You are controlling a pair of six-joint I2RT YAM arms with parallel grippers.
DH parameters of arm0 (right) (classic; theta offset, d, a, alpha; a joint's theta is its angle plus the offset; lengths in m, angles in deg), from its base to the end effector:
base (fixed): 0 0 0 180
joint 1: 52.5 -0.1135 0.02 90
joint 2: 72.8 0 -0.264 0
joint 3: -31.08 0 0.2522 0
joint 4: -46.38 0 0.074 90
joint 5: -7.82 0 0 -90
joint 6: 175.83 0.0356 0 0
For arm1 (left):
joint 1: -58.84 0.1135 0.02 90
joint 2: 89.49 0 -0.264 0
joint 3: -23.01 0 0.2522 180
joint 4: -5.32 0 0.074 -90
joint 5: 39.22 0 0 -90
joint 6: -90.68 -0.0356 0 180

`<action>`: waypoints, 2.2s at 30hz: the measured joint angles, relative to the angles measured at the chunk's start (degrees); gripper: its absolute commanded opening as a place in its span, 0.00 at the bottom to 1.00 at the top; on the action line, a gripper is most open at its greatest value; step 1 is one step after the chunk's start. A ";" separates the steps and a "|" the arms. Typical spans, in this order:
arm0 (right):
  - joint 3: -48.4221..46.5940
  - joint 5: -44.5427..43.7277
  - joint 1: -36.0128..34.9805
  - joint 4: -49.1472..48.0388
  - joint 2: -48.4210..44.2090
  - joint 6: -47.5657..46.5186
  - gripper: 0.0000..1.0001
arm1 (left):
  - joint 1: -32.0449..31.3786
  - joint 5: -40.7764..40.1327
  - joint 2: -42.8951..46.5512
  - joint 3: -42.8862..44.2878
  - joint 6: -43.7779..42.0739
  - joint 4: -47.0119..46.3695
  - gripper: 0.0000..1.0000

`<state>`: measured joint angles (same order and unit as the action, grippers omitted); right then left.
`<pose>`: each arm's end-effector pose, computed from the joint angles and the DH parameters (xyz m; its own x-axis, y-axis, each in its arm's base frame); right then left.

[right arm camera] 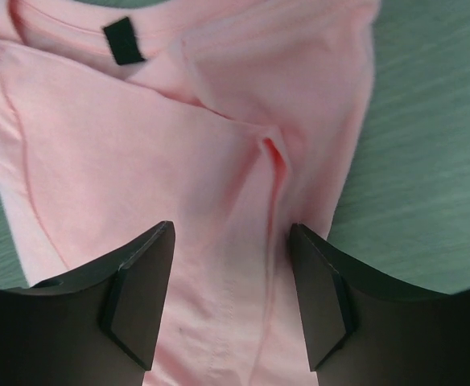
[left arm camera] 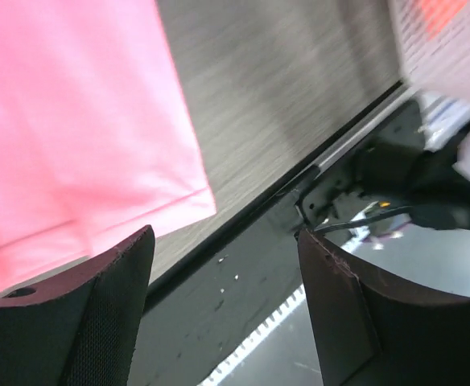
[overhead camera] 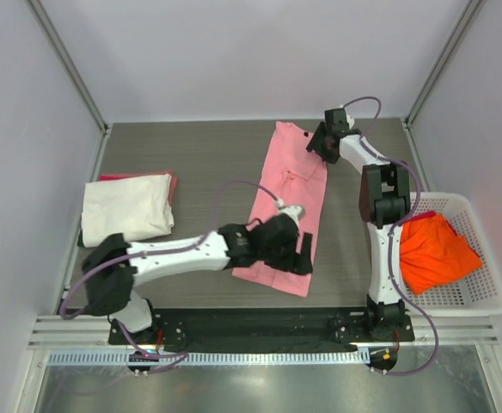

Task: Fold and stack the t-shirts
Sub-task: Fold the tshirt

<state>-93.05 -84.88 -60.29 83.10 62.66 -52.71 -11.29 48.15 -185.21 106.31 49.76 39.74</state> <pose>0.5240 0.0700 0.1676 -0.6741 0.4587 -0.5790 0.3154 0.8875 0.3359 0.1265 -0.3451 0.2420 -0.8642 0.1705 -0.4733 0.4210 0.7601 -0.4950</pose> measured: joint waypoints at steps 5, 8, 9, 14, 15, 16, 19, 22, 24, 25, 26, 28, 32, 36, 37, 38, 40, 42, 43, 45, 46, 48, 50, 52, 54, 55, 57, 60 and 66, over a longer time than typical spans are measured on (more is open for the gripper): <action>5.20 -5.40 -0.15 2.78 -4.79 -0.07 0.66 | 15.58 4.79 12.98 -8.96 -0.76 -1.66 0.74; 8.46 -8.07 -0.20 3.52 -9.05 -0.39 0.66 | 23.98 5.75 14.64 -13.09 -1.84 -1.99 0.75; 9.64 -8.76 -0.39 3.67 -10.69 -0.57 0.66 | 26.03 6.21 14.78 -14.82 -2.14 -2.08 0.75; 17.79 -10.88 -1.88 4.09 -21.94 -1.53 0.60 | 32.96 9.84 14.91 -22.60 -3.41 -2.29 0.71; 19.26 -10.75 -2.67 4.04 -23.91 -1.55 0.59 | 33.94 10.58 14.88 -23.54 -3.52 -2.36 0.68; 20.55 -10.71 -3.76 4.00 -25.55 -1.55 0.57 | 34.73 11.13 14.80 -24.24 -3.61 -2.58 0.66; 24.90 -10.69 -8.46 3.61 -29.46 -1.36 0.52 | 36.04 13.00 14.27 -25.73 -4.17 -3.89 0.60; 29.51 -10.51 -14.62 3.08 -31.61 -0.55 0.45 | 36.02 14.73 13.44 -26.88 -4.42 -5.92 0.50; 32.68 -10.45 -18.58 3.02 -32.63 0.37 0.43 | 36.02 15.78 13.31 -28.15 -4.57 -7.08 0.43; 34.21 -10.32 -20.52 3.10 -33.09 1.03 0.42 | 36.02 16.17 13.31 -28.87 -4.61 -7.61 0.41; 35.85 -10.29 -22.49 2.99 -33.68 1.64 0.41 | 36.02 16.44 13.31 -29.64 -4.61 -8.02 0.40; 39.41 -10.75 -26.80 2.73 -35.41 3.28 0.36 | 36.02 17.07 13.33 -31.04 -4.66 -8.35 0.39; 46.42 -12.59 -34.64 2.05 -39.60 7.04 0.19 | 36.02 19.39 13.60 -34.10 -4.50 -9.97 0.39; 50.38 -13.22 -40.68 1.51 -42.05 10.93 0.18 | 36.02 21.27 14.21 -35.69 -4.55 -12.24 0.39; 50.84 -13.66 -41.94 1.49 -42.23 11.89 0.17 | 36.02 21.84 14.21 -35.98 -4.52 -12.76 0.39; 50.99 -14.01 -42.75 1.44 -42.23 12.63 0.17 | 36.02 22.43 14.21 -36.30 -4.52 -13.49 0.39; 51.15 -14.53 -44.06 1.16 -42.23 13.88 0.18 | 36.02 23.54 14.08 -36.85 -4.52 -14.64 0.35; 51.23 -15.15 -45.64 0.66 -42.23 15.19 0.17 | 36.02 24.20 13.81 -37.29 -4.55 -15.45 0.25; 51.30 -15.39 -46.23 0.59 -42.23 15.67 0.17 | 36.02 24.41 13.70 -37.62 -4.48 -15.96 0.21; 51.32 -15.93 -47.71 0.55 -42.23 16.76 0.18 | 36.04 24.76 13.68 -38.51 -4.61 -16.65 0.09; 51.32 -16.15 -48.41 0.55 -42.23 17.14 0.19 | 36.04 24.90 13.68 -39.04 -4.68 -17.18 0.06; 51.32 -16.50 -50.40 0.39 -42.21 18.14 0.22 | 36.04 25.57 13.68 -39.85 -4.76 -18.34 0.00; 51.30 -16.63 -52.50 0.28 -42.21 18.91 0.24 | 36.02 26.49 13.68 -40.54 -4.76 -19.78 0.00; 51.21 -16.98 -54.69 0.22 -42.21 19.91 0.24 | 36.00 27.58 13.68 -41.59 -4.61 -21.92 0.00; 51.15 -17.38 -56.65 0.22 -42.21 20.94 0.27 | 35.80 28.59 13.75 -43.28 -4.17 -25.20 0.00; 51.15 -17.59 -57.61 0.22 -42.21 21.46 0.29 | 35.56 28.87 13.90 -44.22 -3.82 -26.95 0.00; 51.15 -18.23 -59.52 0.26 -42.21 22.82 0.34 | 34.88 29.31 14.80 -46.56 -2.75 -30.53 0.00; 51.28 -18.95 -61.81 0.35 -42.21 24.28 0.37 | 33.90 29.24 17.16 -49.81 -1.46 -33.51 0.00; 51.19 -20.81 -64.65 1.62 -39.30 26.23 0.37 | 33.09 28.33 20.28 -51.54 -1.27 -32.65 0.00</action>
<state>-41.86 -105.69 -124.94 84.72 23.36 -26.48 21.80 76.48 -164.93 54.77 48.49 7.09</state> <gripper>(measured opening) 0.369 0.005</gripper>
